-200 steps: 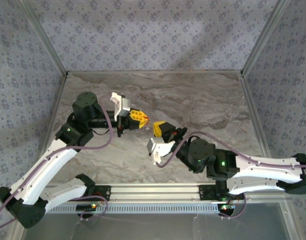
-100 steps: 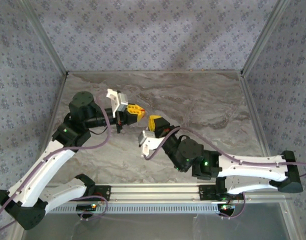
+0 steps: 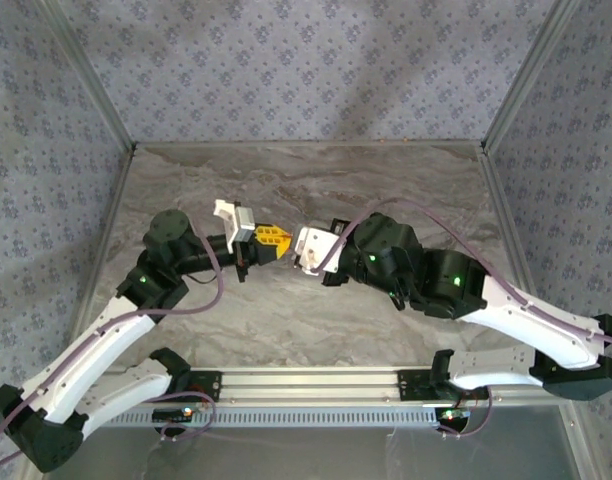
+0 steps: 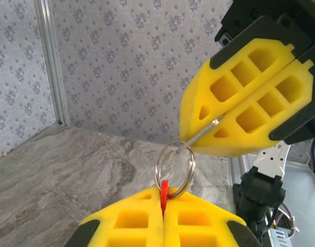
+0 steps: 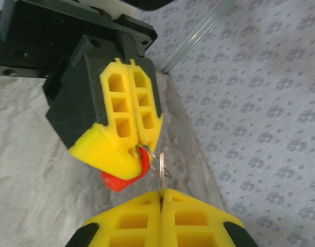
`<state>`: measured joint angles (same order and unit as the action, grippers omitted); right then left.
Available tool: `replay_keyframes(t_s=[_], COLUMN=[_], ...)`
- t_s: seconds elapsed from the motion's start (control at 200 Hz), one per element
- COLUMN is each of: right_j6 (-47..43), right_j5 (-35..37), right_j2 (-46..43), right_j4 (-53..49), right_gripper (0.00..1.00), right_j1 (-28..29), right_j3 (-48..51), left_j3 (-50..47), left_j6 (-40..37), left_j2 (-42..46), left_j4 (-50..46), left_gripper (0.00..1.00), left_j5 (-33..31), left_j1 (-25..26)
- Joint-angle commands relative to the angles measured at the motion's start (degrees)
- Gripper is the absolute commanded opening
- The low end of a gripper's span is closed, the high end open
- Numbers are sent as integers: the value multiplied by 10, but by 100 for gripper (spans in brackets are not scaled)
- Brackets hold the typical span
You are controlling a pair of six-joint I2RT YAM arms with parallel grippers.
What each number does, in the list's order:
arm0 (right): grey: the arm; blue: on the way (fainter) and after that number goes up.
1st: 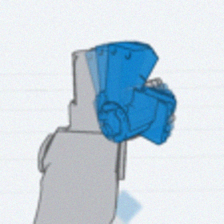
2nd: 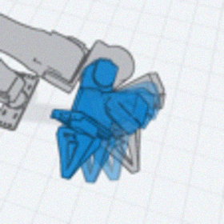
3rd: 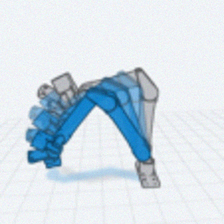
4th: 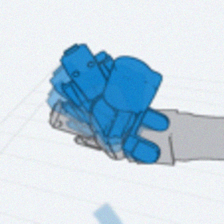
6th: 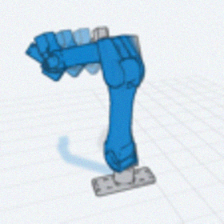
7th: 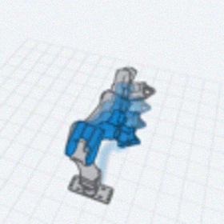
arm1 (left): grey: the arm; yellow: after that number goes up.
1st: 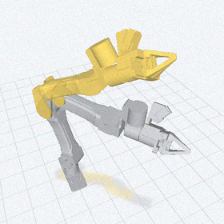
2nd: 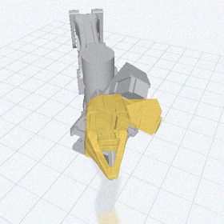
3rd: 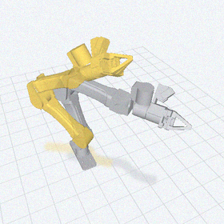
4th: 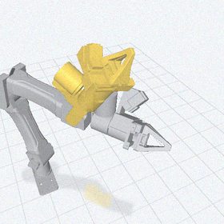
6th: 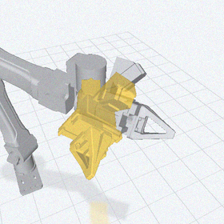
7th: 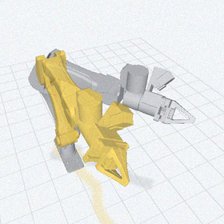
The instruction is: Remove the keys from the keyring
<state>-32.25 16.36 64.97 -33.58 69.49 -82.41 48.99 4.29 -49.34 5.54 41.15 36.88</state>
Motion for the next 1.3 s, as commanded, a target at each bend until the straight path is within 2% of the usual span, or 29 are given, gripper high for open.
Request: replay_keyframes(t_s=[0.0, 0.08, 0.155, 0.245, 0.365, 0.405, 0.51, 0.565, 0.69, 0.835, 1.089, 1.294], right_j6=[54, 70, 98, 130, 161, 168, 172, 175, 183, 189, 197, 200], right_j5=[-37, -46, -58, -69, -71, -70, -70, -75, -79, -83, -94, -104], right_j2=[12, 23, 40, 63, 83, 89, 101, 104, 111, 113, 105, 99], right_j4=[-88, -109, -133, -164, -188, -195, -208, -211, -219, -221, -206, -199], right_gripper=[0, 0, 0, 0, 0, 0, 0, 0, 0, 0, 0, 0], right_j1=[-2, -2, -8, -20, -30, -34, -35, -35, -36, -38, -42, -43], right_j3=[-43, -62, -96, -141, -185, -196, -218, -224, -240, -245, -237, -233], left_j3=[-19, -32, -51, -73, -100, -104, -102, -101, -101, -107, -91, -82], left_j6=[23, 20, 18, 18, 12, 10, -8, -15, -37, -57, -107, -110], left_j2=[10, 16, 24, 33, 43, 45, 48, 49, 61, 67, 36, 4], left_j4=[50, 61, 86, 124, 176, 185, 186, 185, 182, 203, 225, 260], left_gripper=[0, 0, 4, 15, 18, 23, 27, 32, 36, 47, 49, 48], left_j5=[3, -4, -20, -48, -67, -75, -83, -90, -124, -168, -201, -200], left_j1=[7, 14, 22, 32, 44, 49, 60, 64, 74, 85, 114, 116])
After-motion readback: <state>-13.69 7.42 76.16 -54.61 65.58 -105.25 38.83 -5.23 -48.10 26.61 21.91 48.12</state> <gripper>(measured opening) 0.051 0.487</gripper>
